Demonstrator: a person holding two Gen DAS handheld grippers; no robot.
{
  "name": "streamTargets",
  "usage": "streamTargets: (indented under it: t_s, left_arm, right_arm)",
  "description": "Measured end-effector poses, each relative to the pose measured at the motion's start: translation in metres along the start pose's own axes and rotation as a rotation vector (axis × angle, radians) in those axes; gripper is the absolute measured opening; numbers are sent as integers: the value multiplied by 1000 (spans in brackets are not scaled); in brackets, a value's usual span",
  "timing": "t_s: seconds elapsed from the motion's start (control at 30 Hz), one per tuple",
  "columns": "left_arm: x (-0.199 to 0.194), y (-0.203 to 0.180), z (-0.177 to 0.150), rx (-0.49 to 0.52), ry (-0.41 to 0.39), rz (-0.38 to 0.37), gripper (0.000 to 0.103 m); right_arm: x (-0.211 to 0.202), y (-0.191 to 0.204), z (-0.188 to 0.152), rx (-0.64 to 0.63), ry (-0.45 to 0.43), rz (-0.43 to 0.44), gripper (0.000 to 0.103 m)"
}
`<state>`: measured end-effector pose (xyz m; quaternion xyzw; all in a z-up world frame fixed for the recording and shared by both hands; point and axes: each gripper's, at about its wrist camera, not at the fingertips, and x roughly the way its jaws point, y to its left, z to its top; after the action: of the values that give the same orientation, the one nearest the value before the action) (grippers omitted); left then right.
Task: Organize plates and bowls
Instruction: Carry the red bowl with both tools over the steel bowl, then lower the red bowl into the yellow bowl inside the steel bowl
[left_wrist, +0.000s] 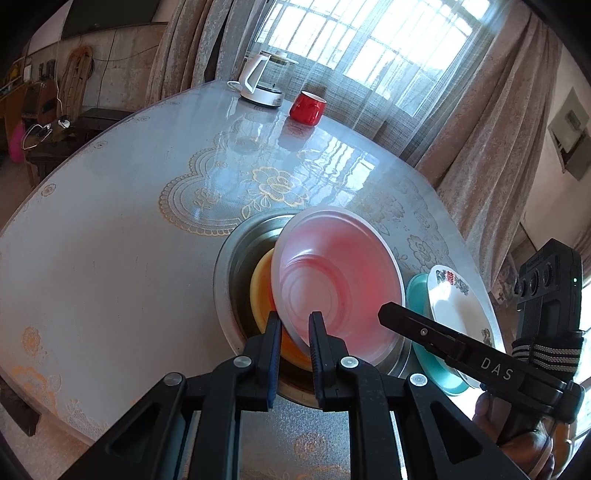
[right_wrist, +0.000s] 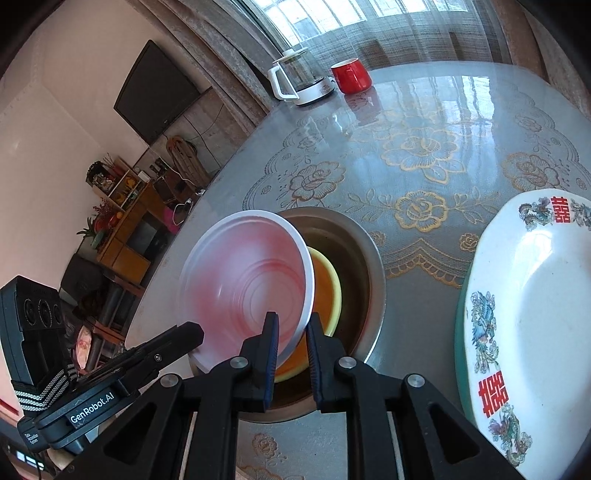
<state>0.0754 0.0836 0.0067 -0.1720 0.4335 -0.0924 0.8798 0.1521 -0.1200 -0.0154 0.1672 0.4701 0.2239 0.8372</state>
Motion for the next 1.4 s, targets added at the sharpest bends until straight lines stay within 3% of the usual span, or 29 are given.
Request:
streamTargets:
  t_s: [0.3,0.77,1.17,1.4]
  left_arm:
    - [7,4,-2,-4,18,29,15]
    - [7,2,0,30,-21,100,18]
    - [18,-6,-3,81,-12,116,18]
    - [23,-8,0,96,-19,123,18]
  right_arm:
    - [1,-2,-4,-8,2,-29,16]
    - [1,-3,-3,-23,-10,-69,16]
    - [14,12,7,-188,-10,-211,19]
    - [15,15,7,-252,-37,-262,15]
